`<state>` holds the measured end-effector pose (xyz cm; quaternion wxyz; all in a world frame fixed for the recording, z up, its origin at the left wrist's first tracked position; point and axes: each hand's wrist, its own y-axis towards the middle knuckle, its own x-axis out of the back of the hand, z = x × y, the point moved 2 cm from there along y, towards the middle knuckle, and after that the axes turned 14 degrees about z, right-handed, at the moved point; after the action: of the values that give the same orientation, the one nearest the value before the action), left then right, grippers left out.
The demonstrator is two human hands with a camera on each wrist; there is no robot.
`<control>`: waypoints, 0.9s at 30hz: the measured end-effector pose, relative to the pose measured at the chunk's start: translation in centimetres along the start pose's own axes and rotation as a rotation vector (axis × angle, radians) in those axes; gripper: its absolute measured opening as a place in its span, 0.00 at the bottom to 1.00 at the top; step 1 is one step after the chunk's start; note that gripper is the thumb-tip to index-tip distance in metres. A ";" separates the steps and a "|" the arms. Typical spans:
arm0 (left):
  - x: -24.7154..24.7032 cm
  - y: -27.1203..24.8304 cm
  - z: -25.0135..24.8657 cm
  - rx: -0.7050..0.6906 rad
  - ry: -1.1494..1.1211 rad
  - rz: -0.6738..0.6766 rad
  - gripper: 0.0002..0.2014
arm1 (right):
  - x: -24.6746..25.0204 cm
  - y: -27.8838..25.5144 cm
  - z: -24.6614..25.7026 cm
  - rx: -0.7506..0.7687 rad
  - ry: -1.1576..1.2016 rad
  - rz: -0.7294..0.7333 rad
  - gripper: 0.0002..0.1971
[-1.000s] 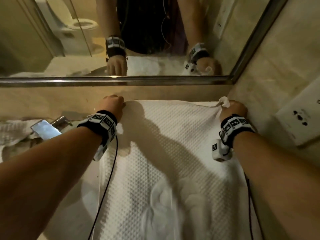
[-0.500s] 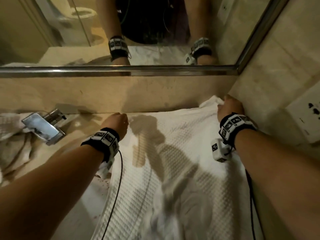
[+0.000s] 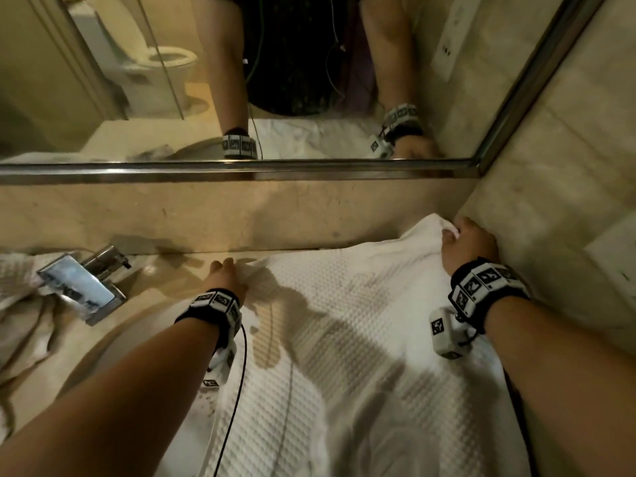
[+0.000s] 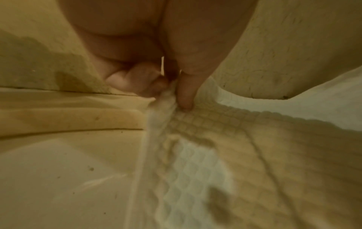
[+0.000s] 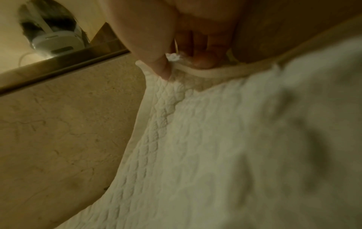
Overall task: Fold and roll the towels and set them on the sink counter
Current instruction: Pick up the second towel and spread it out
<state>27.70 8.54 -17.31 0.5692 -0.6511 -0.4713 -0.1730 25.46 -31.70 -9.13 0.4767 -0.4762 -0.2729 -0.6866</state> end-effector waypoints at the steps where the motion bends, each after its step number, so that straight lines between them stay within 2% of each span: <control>1: 0.2 0.2 -0.2 -0.011 0.057 0.006 0.21 | 0.1 0.0 -0.1 0.002 0.000 -0.003 0.12; 3: 0.7 0.2 -0.4 -0.022 0.141 0.001 0.15 | 0.3 -0.1 0.0 0.004 0.001 -0.002 0.12; 5: 1.2 -0.1 -0.5 -0.028 0.141 -0.056 0.16 | 0.5 -0.4 0.2 0.005 0.001 0.002 0.12; 8: 2.6 -1.3 -1.3 -0.067 -0.050 -0.134 0.18 | 1.5 -0.8 0.9 0.009 0.019 -0.010 0.15; 11: 5.2 -3.5 -3.5 -0.141 -0.169 -0.155 0.16 | 3.4 -1.7 1.8 0.041 -0.012 -0.026 0.17; 14: 6.7 -6.3 -5.9 -0.226 -0.290 -0.080 0.13 | 5.4 -3.4 2.8 0.057 -0.044 0.007 0.19; 16: 6.2 -8.2 -7.4 -0.287 -0.515 0.017 0.12 | 6.4 -5.4 4.0 0.056 -0.003 0.083 0.19; 17: 5.5 -9.1 -8.1 -0.297 -0.600 0.060 0.09 | 6.4 -6.6 4.8 0.067 0.043 0.122 0.18; 18: 4.7 -9.9 -8.8 -0.308 -0.638 0.088 0.10 | 6.2 -7.7 5.6 0.092 0.100 0.151 0.18; 20: 2.9 -11.9 -10.0 -0.342 -0.683 0.160 0.12 | 5.3 -10.1 7.3 0.149 0.238 0.182 0.20; 23: 0.6 -14.9 -11.5 -0.496 -0.777 0.231 0.11 | 3.1 -13.4 9.6 0.207 0.266 0.313 0.22; 27: -0.7 -16.6 -11.9 -0.691 -0.677 0.226 0.10 | 1.3 -16.3 11.3 0.320 0.319 0.439 0.12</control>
<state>17.55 -4.06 -4.78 0.1506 -0.8683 -0.4713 -0.0353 14.87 -16.37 -2.14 0.7194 -0.3289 -0.1899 -0.5815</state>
